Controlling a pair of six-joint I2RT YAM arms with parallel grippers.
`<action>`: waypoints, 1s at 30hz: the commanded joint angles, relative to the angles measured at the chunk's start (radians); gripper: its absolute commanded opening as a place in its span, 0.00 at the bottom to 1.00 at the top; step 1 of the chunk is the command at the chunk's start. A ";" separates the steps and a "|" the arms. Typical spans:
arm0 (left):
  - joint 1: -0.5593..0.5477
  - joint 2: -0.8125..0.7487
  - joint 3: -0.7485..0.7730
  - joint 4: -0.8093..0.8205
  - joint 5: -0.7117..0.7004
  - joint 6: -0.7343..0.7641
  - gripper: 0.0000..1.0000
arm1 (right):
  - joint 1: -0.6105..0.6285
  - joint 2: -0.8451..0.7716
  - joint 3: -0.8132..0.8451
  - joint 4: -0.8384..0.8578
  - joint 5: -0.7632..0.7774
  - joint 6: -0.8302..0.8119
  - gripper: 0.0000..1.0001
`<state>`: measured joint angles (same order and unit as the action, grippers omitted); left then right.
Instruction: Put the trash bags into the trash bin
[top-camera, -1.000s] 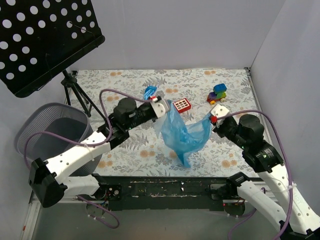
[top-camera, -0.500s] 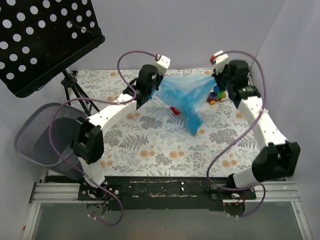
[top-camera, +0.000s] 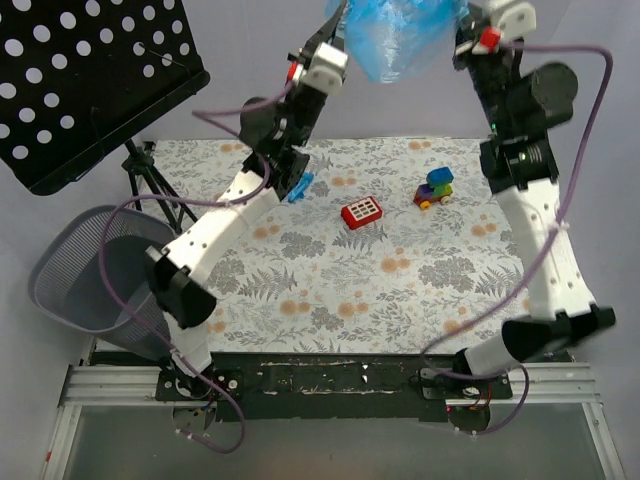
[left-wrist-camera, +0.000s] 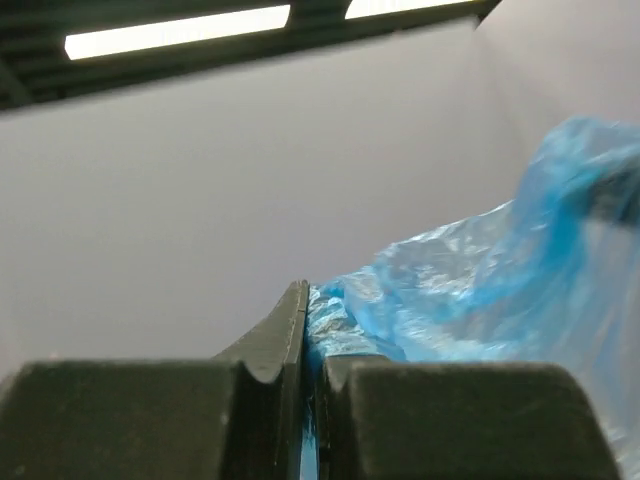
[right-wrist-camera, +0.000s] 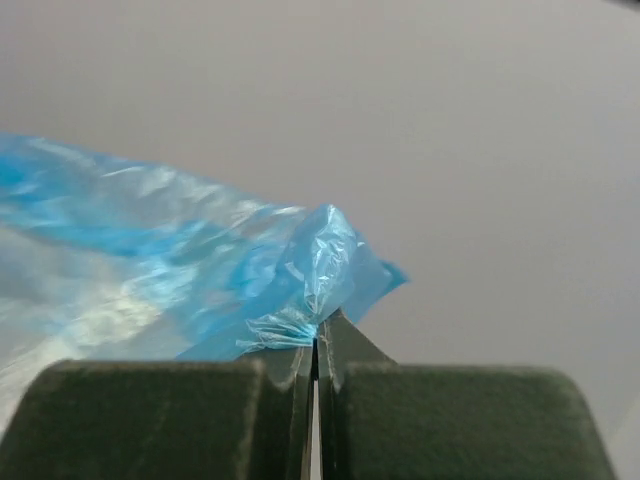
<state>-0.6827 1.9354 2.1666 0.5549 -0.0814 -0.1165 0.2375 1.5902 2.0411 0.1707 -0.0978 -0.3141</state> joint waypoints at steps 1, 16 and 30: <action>-0.077 -0.226 -0.439 0.358 0.207 0.184 0.00 | 0.123 -0.260 -0.517 0.311 -0.054 -0.302 0.01; -0.067 -0.790 -1.371 -0.616 0.496 0.264 0.00 | 0.224 -1.067 -1.374 -0.764 -0.292 -0.579 0.01; 0.027 -0.497 -1.102 -1.088 -0.041 -0.656 0.00 | 0.140 -0.664 -1.213 -0.649 -0.009 -0.054 0.01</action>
<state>-0.7242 1.2999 0.9829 -0.2764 0.0074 -0.4858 0.4328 0.7887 0.7490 -0.5564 -0.1673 -0.4492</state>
